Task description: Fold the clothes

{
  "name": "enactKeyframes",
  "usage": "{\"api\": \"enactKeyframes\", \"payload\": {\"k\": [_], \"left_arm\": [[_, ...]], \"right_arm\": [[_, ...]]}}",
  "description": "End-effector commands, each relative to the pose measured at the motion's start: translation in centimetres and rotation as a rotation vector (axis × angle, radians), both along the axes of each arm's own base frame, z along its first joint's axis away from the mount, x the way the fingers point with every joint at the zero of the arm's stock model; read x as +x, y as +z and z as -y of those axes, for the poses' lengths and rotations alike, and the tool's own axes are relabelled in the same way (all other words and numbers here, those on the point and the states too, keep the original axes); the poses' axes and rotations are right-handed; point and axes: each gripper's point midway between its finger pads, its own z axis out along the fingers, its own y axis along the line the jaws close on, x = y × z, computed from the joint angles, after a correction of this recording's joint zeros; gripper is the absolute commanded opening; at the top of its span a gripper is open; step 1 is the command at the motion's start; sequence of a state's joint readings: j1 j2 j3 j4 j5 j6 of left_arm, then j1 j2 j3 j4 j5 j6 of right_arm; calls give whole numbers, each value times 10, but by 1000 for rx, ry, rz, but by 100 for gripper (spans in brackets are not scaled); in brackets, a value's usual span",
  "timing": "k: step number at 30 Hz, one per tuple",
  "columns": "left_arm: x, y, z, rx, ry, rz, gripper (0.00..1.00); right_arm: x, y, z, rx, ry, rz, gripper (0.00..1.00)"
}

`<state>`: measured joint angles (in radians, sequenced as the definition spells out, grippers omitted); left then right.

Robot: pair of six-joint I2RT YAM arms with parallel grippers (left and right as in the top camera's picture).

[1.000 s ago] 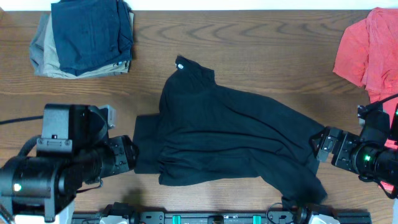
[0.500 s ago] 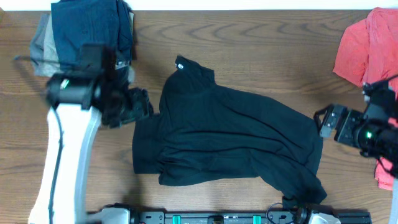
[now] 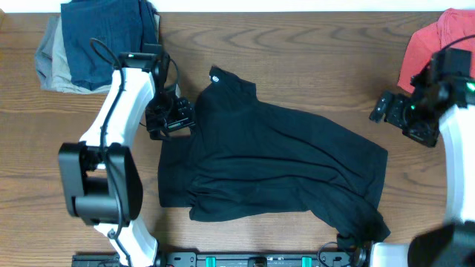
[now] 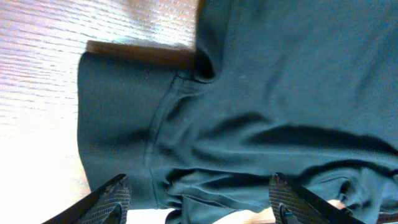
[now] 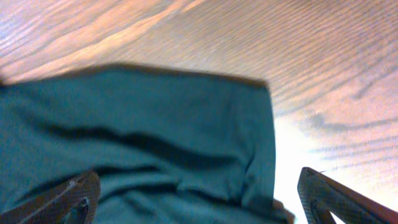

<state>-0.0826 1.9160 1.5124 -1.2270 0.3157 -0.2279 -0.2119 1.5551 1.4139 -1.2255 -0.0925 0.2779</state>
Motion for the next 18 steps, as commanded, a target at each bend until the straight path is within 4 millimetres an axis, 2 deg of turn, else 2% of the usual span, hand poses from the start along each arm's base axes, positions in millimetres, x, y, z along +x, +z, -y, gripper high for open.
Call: {"api": "enactKeyframes", "payload": {"k": [1,5,10,13,18], "left_arm": [[-5,-16,1,-2,-10,-59,72],[-7,-29,1,2,-10,-104,72],[-10,-42,0,5,-10,-145,72],[-11,-46,0,6,-10,-156,73],[-12,-50,0,6,-10,-158,73]], "right_arm": [[9,-36,12,-32,-48,-96,98],[23,-72,15,-21,-47,-156,92],[17,-111,14,3,-46,-278,88],[12,-128,12,13,-43,-336,86],[1,-140,9,27,-40,-412,86]]}}
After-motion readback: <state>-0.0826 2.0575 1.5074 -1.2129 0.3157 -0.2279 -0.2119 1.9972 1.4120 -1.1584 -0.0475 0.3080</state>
